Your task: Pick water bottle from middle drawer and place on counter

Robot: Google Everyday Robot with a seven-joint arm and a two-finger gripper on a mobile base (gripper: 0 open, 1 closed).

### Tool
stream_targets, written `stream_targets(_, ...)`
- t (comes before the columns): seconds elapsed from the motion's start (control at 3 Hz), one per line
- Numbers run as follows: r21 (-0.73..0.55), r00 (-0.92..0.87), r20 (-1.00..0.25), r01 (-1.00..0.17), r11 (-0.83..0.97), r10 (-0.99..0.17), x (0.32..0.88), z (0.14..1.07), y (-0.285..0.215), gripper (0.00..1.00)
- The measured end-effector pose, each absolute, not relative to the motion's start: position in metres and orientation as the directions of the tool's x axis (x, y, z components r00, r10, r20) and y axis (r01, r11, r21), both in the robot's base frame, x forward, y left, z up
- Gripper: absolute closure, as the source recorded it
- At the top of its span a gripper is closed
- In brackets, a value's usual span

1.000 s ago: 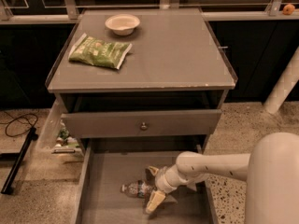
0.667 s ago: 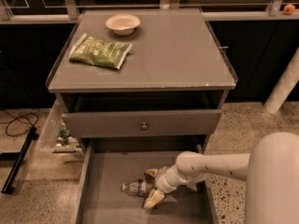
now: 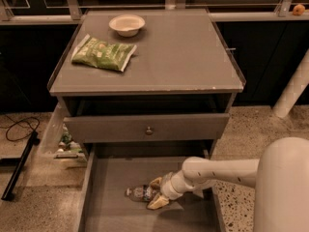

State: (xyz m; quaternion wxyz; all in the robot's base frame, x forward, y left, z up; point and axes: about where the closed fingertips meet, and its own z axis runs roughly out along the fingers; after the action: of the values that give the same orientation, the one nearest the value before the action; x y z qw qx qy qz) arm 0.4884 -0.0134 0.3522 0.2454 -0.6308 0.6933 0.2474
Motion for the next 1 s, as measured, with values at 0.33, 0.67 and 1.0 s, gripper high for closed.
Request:
stream_targets(0.33, 0.033, -0.084, -0.652, -0.996, 0.082, -0.753, 0.488, 0.352, -0.013, 0.88)
stream_targets(0.67, 0.037, -0.079, -0.664, -0.997, 0.073, -0.743, 0.485, 0.356, -0.013, 1.00)
stream_targets(1.0, 0.017, -0.041, -0.705, -0.999, 0.040, -0.708, 0.475, 0.384, -0.021, 1.00)
